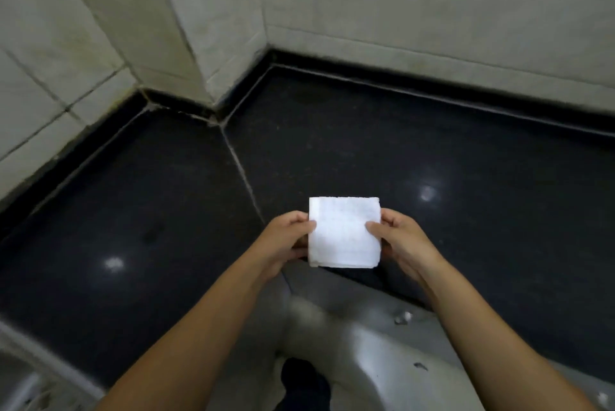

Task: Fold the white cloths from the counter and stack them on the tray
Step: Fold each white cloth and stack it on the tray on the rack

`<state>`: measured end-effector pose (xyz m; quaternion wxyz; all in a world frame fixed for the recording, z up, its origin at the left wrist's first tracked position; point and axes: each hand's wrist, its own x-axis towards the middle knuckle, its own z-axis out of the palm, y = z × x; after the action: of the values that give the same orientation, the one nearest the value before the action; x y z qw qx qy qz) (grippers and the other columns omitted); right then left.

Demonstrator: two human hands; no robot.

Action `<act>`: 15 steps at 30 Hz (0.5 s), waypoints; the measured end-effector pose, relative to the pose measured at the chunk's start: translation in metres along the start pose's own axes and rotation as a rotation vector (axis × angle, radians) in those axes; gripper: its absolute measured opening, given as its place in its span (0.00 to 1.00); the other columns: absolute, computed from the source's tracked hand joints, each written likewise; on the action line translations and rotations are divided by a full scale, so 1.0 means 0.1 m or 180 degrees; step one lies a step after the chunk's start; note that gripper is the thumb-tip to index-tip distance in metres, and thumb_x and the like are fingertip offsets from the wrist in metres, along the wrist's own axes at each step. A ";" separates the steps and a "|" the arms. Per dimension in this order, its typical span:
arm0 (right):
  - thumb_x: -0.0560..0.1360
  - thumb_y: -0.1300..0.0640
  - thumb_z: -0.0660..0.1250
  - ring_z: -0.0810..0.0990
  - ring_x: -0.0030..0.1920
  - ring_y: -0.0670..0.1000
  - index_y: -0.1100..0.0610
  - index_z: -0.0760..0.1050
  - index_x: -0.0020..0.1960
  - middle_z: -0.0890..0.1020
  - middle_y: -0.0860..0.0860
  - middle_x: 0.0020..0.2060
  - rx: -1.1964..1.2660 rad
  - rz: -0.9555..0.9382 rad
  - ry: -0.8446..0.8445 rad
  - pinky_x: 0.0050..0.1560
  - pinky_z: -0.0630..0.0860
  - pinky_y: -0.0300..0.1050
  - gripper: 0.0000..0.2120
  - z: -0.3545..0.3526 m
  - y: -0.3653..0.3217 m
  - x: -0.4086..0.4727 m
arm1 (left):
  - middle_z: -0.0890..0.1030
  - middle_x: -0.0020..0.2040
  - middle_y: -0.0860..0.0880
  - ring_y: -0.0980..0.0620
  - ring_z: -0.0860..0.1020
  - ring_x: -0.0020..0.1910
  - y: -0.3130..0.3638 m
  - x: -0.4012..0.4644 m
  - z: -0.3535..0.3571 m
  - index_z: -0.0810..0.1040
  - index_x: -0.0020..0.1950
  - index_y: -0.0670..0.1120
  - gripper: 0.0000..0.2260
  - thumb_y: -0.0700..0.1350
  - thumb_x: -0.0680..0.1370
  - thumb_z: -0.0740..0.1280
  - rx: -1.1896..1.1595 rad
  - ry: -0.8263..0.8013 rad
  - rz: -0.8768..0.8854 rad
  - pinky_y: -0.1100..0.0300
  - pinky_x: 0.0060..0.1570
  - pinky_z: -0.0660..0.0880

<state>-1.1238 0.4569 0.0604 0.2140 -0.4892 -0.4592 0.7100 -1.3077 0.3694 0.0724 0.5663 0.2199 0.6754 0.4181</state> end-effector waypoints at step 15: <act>0.76 0.68 0.60 0.80 0.42 0.50 0.58 0.80 0.51 0.84 0.52 0.43 0.1408 -0.0327 0.2405 0.41 0.77 0.41 0.11 -4.28 0.77 -3.07 | 0.81 0.43 0.48 0.51 0.79 0.41 -0.18 -0.80 5.22 0.75 0.44 0.45 0.05 0.38 0.79 0.63 0.1060 -0.2380 -0.0028 0.51 0.51 0.78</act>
<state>-0.5991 0.3779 0.1036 0.5014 -0.6334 -0.2093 0.5509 -0.7880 0.4629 0.0996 0.7312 0.4425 0.4824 0.1918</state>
